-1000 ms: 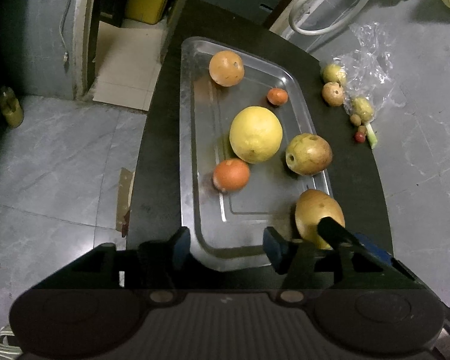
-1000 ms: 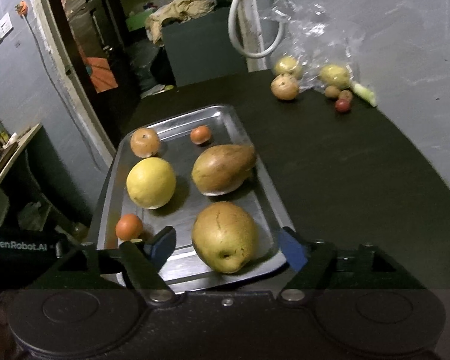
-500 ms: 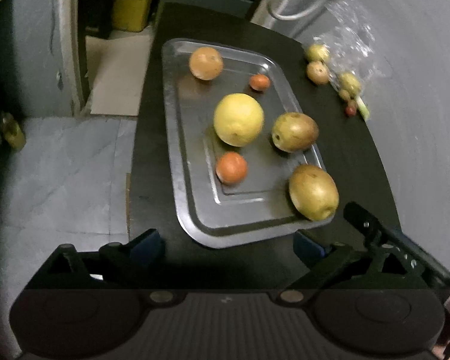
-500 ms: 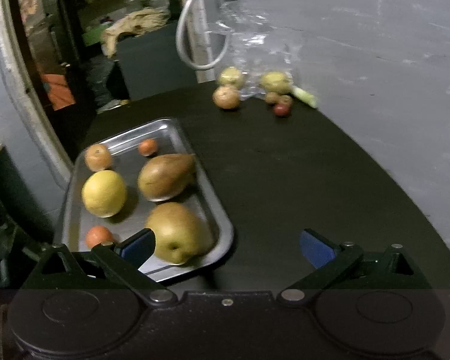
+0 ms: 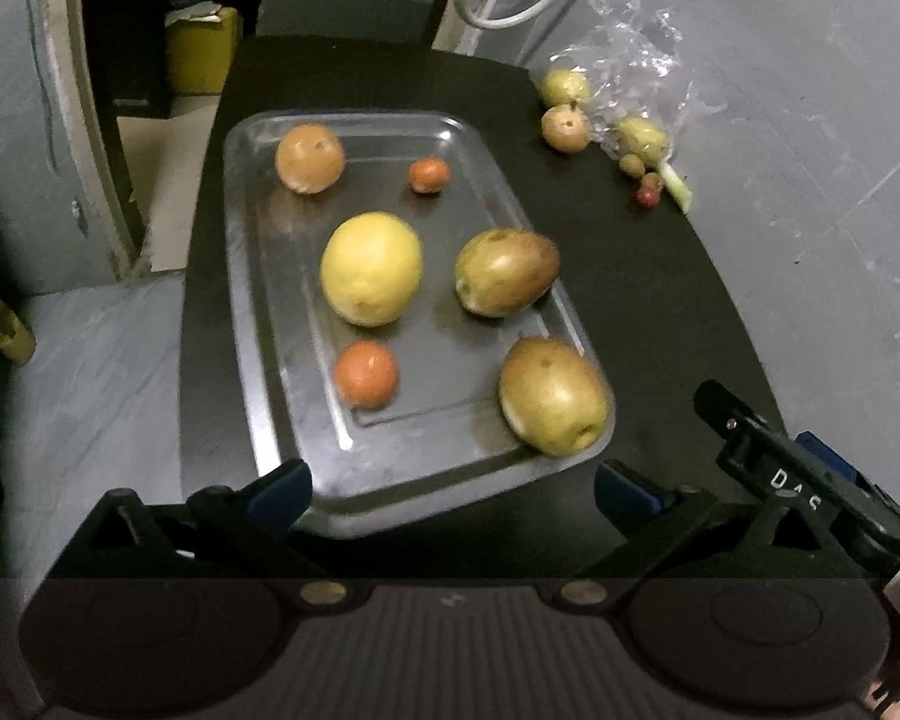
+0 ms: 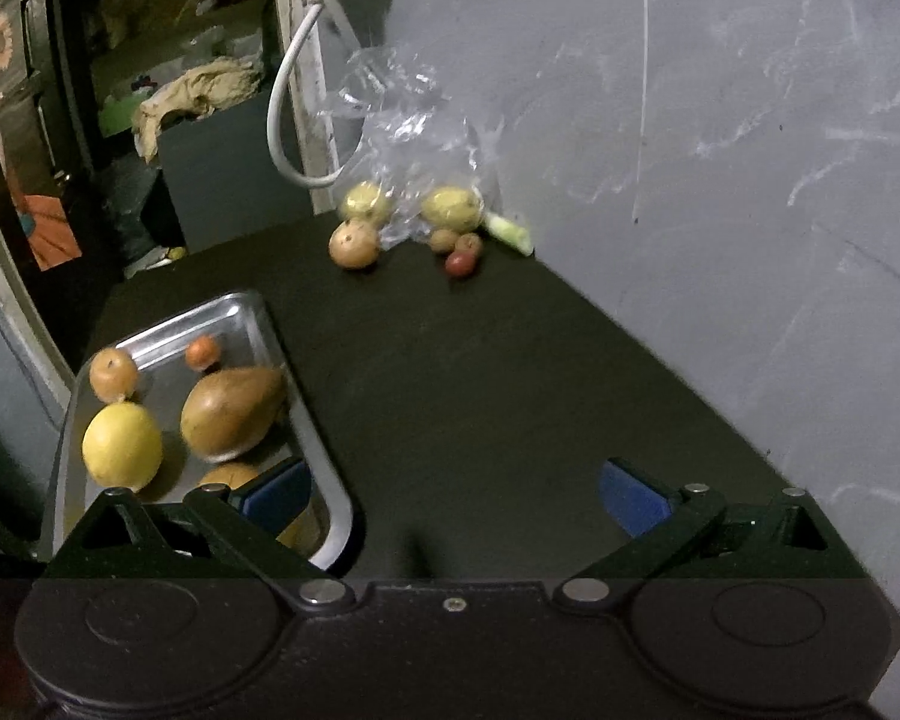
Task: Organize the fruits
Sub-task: 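Move both open tools from the tray back toward the fruit cluster, then grasp the spotted brown round fruit with the left tool while the right tool grasps a small red fruit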
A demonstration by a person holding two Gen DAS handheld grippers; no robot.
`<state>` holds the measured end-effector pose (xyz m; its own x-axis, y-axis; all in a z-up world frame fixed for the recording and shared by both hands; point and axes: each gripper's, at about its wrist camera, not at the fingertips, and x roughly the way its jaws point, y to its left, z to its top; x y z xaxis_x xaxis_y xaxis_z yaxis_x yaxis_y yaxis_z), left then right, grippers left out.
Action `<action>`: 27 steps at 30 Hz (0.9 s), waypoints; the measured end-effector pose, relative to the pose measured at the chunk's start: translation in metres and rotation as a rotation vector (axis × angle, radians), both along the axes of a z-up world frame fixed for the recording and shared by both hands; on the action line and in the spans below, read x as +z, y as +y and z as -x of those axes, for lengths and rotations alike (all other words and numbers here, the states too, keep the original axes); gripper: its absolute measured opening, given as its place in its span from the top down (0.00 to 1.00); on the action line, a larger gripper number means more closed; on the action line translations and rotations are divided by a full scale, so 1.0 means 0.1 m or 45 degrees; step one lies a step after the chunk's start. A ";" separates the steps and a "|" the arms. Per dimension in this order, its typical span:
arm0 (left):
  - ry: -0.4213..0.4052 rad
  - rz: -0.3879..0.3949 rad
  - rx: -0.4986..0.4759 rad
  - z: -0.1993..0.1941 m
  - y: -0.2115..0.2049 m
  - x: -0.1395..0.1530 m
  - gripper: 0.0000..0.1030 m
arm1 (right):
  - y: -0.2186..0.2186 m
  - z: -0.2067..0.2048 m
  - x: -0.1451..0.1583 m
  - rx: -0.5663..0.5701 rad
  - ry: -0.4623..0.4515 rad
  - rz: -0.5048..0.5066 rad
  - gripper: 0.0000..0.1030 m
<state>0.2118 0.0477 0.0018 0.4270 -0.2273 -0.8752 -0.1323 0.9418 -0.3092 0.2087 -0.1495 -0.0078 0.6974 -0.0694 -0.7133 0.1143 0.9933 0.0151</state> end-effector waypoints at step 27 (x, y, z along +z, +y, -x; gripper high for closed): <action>-0.093 -0.015 0.023 -1.33 -0.38 0.09 0.01 | -0.47 -1.07 0.06 0.235 -0.148 0.018 0.01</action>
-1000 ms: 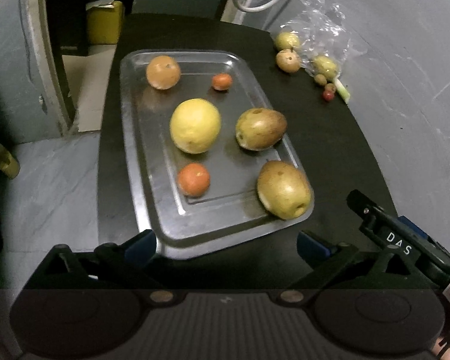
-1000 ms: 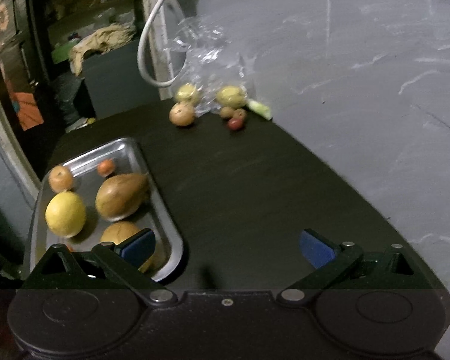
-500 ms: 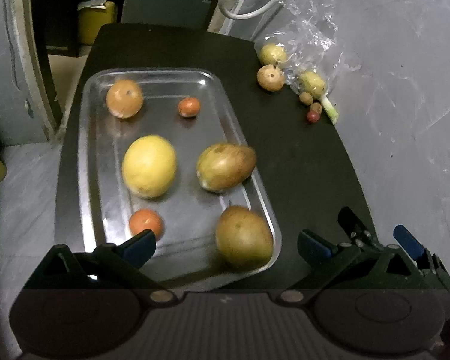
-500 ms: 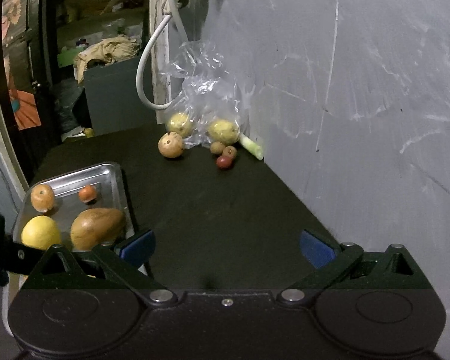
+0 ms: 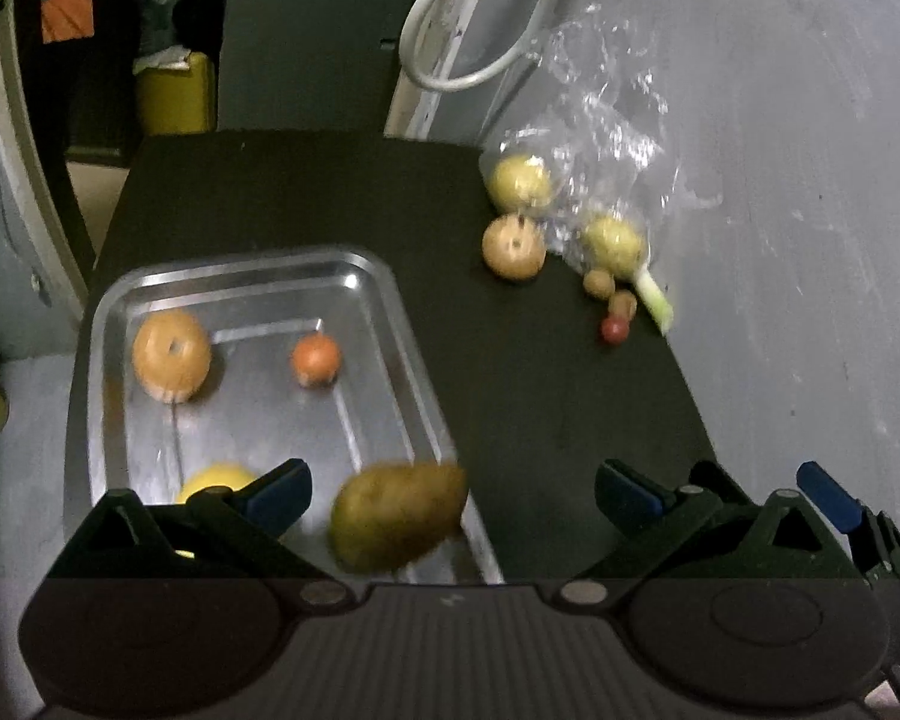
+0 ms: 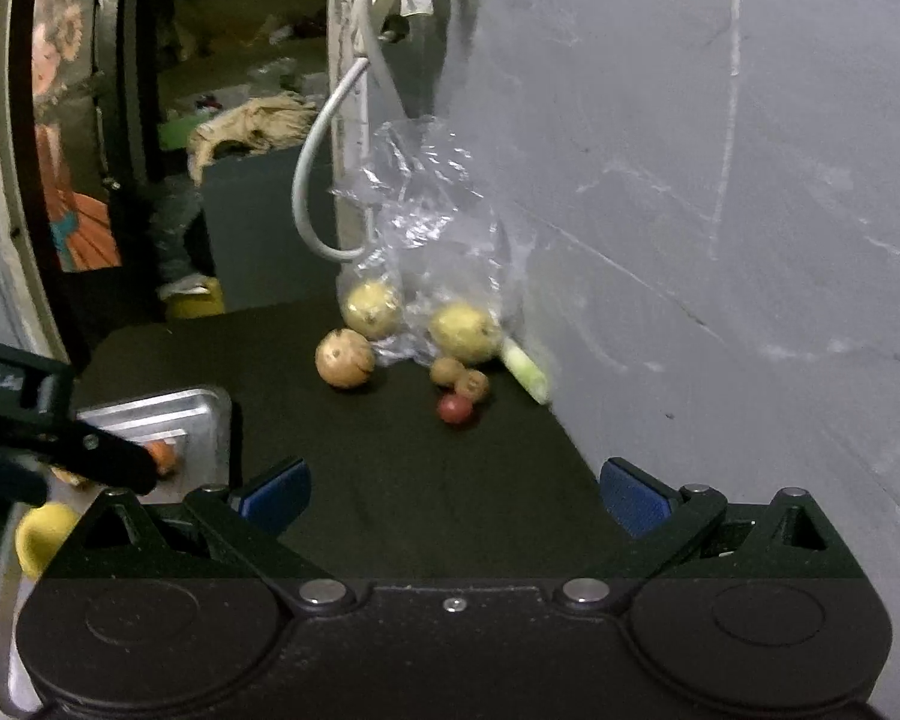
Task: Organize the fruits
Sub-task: 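Grasp the spotted brown round fruit with the left tool while the right tool grasps a small red fruit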
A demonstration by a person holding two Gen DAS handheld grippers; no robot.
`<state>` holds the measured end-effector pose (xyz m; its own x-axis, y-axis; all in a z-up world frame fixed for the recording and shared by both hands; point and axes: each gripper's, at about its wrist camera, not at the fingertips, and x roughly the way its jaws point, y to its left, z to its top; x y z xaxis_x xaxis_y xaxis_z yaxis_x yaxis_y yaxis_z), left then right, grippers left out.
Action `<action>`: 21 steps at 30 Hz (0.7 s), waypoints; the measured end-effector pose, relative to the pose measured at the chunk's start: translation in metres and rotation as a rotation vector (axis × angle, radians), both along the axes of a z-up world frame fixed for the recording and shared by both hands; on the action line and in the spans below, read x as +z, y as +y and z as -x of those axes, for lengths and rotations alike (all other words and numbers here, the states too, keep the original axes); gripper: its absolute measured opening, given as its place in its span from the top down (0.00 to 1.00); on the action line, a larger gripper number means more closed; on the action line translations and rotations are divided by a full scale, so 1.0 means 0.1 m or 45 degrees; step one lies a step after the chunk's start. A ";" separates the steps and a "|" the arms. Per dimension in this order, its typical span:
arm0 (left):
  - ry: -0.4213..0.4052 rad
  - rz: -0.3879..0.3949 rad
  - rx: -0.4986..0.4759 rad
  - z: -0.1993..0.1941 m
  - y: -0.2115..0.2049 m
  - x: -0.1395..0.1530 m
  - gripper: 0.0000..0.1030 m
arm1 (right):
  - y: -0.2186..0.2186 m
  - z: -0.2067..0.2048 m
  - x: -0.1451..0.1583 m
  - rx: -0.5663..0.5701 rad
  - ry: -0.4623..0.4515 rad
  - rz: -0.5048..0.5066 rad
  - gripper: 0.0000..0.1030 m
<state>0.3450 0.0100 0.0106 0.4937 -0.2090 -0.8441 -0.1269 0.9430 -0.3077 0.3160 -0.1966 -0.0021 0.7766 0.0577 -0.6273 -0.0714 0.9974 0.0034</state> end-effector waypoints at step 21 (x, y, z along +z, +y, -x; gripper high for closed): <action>-0.127 0.006 -0.014 -1.28 -0.22 -0.42 0.01 | -0.05 -1.10 -0.67 0.089 0.148 -0.060 0.01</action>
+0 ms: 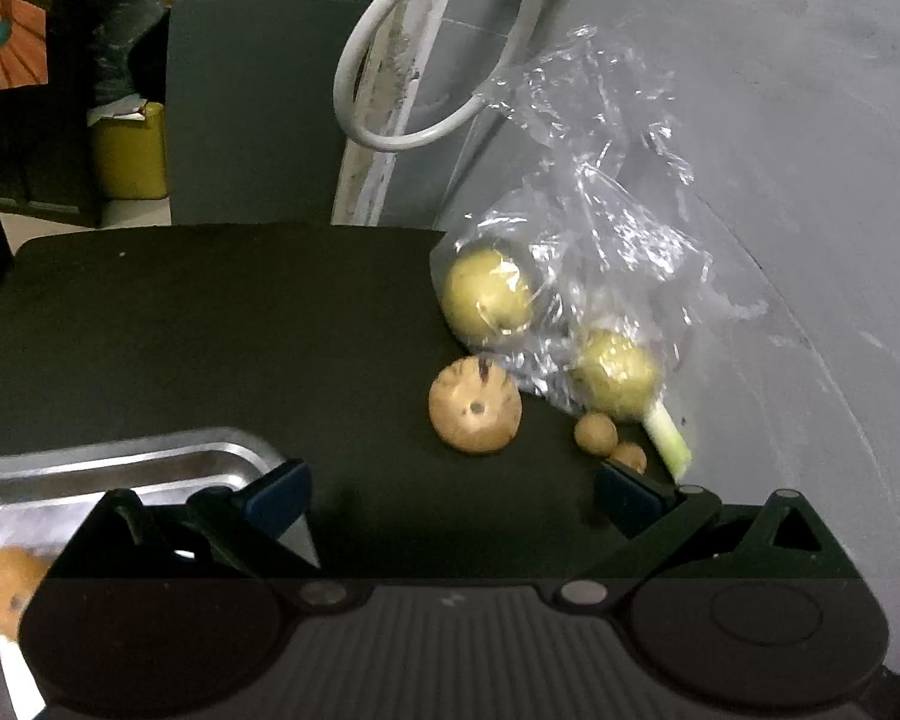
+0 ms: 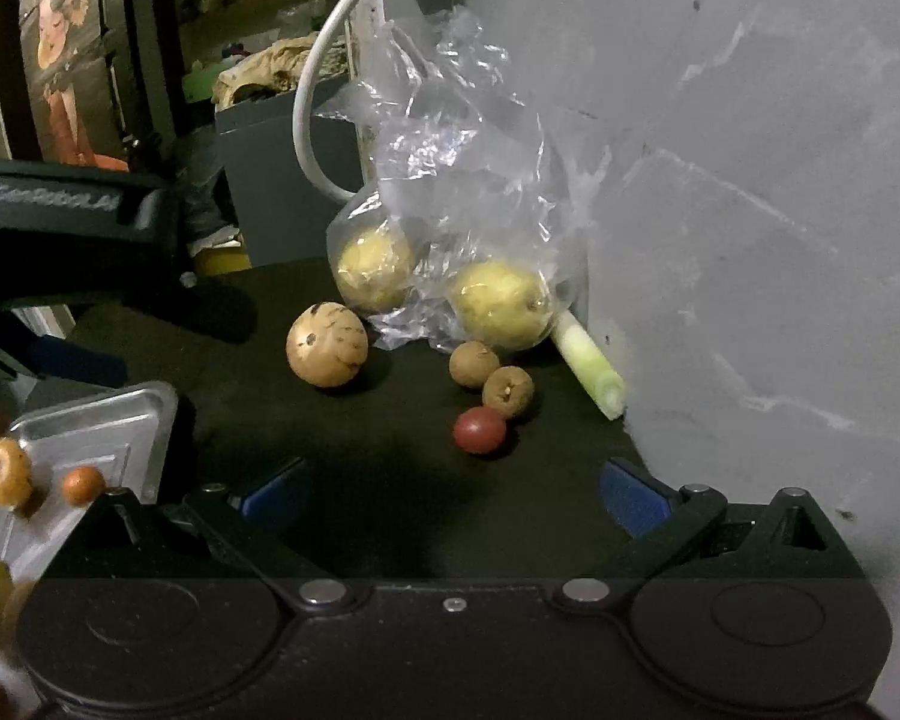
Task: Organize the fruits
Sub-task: 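Grasp the spotted brown round fruit with the left tool while the right tool grasps a small red fruit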
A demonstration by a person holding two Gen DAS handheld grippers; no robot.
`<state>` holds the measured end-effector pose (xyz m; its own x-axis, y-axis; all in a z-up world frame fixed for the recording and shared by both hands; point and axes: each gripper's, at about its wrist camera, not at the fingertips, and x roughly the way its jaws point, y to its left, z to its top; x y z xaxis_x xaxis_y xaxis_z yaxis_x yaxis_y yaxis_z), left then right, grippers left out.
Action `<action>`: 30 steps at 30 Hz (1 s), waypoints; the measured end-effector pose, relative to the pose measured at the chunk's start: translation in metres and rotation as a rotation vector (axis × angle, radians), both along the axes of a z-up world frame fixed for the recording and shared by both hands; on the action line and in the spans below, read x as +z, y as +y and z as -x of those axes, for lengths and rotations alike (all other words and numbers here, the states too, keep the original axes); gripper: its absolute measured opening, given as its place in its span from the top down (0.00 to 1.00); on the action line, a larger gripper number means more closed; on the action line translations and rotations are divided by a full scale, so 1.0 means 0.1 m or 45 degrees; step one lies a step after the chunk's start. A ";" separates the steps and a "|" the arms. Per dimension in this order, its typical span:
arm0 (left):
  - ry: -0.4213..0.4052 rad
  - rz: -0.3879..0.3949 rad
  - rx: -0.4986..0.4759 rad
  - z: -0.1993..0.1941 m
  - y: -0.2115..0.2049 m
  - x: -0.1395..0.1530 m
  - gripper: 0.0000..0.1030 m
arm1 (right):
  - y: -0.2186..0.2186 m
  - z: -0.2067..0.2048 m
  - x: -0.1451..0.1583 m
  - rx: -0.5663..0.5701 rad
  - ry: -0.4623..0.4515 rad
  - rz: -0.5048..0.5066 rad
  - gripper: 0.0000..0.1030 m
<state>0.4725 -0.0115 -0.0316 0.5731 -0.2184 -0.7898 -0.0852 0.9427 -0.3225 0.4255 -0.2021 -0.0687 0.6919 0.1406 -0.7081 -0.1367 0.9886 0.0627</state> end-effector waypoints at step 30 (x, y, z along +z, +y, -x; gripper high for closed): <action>-0.029 -0.166 -0.141 -0.62 -0.35 -0.52 0.13 | 0.06 -0.35 -0.35 -0.006 -0.015 0.059 0.49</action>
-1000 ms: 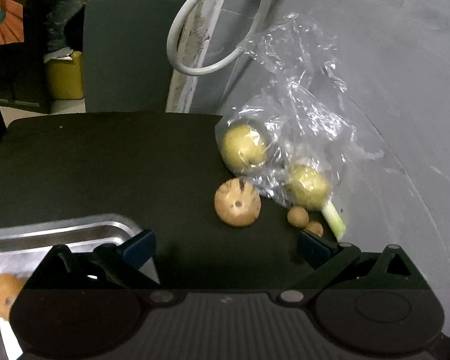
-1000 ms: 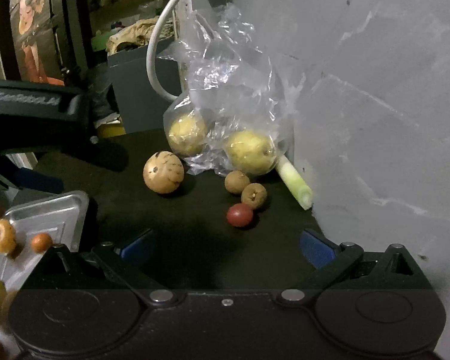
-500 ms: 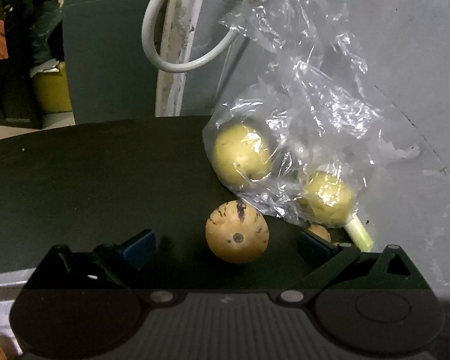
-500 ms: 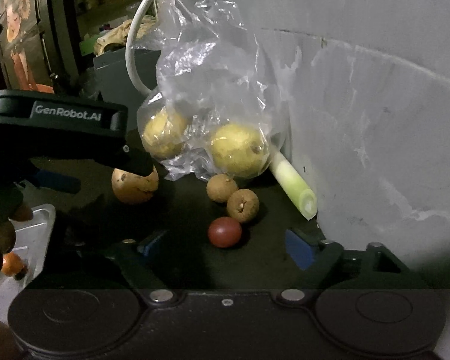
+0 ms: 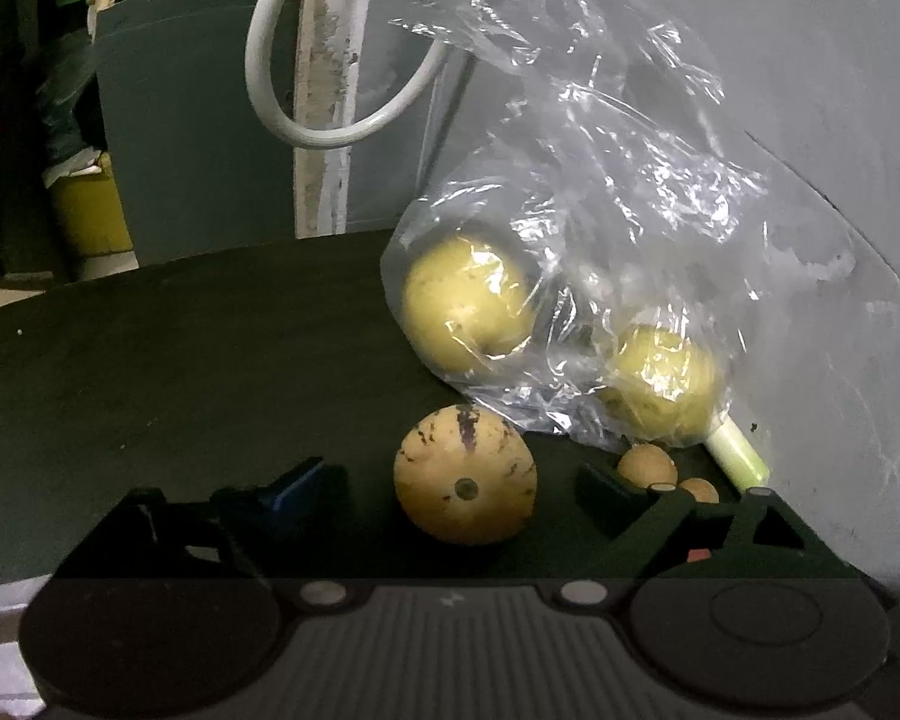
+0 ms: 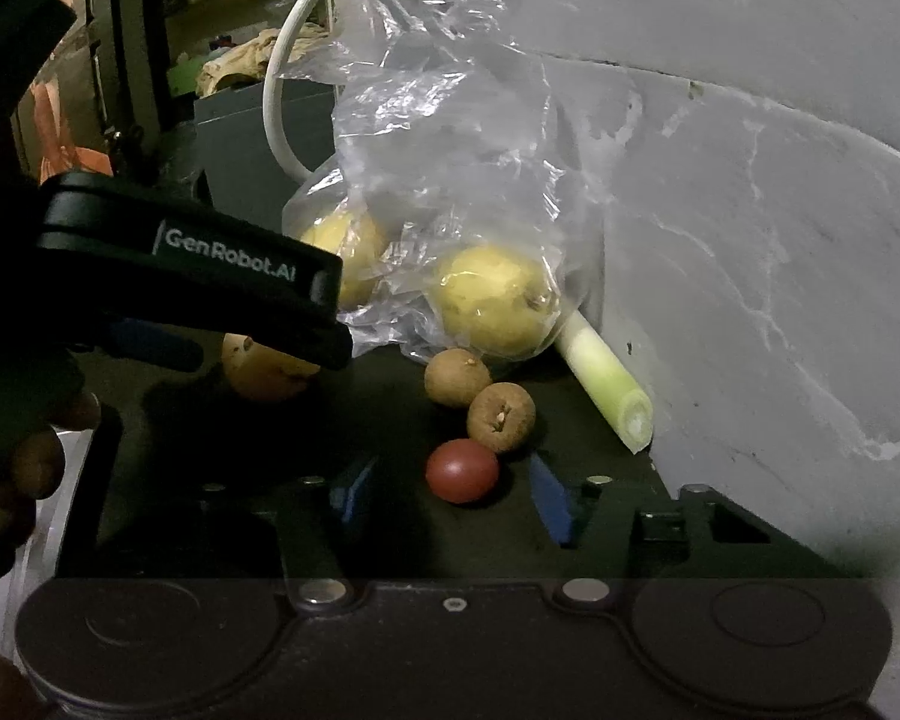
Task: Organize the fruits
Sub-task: 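Grasp the spotted brown round fruit with the left tool while the right tool grasps a small red fruit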
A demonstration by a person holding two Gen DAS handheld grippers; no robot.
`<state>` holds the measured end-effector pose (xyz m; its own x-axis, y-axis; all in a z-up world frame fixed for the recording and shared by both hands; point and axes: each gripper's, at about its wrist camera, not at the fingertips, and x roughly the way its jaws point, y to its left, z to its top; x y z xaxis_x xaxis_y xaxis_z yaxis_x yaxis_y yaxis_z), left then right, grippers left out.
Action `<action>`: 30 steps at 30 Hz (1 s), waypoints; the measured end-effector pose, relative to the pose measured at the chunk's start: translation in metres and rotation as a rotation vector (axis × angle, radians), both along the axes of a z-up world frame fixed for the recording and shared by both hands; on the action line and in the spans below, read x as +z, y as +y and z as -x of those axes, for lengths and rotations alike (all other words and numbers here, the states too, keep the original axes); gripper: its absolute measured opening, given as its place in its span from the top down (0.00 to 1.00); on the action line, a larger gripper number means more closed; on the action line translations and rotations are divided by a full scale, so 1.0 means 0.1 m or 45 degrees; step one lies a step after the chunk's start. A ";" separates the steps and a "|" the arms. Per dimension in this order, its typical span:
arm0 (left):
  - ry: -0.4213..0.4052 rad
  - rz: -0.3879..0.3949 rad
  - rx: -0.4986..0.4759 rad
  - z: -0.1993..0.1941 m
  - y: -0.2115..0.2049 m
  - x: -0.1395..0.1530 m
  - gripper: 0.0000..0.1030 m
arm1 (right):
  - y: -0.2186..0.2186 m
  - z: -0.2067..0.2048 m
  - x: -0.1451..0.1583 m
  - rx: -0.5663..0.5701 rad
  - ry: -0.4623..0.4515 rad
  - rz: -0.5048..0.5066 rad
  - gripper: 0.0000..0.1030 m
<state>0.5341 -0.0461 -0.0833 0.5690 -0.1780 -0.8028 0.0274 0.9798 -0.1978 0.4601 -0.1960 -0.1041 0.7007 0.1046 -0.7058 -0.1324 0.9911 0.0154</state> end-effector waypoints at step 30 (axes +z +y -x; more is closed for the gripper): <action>0.056 0.105 -0.005 0.39 0.06 0.12 0.48 | 0.00 0.28 0.11 -0.031 -0.006 -0.019 0.75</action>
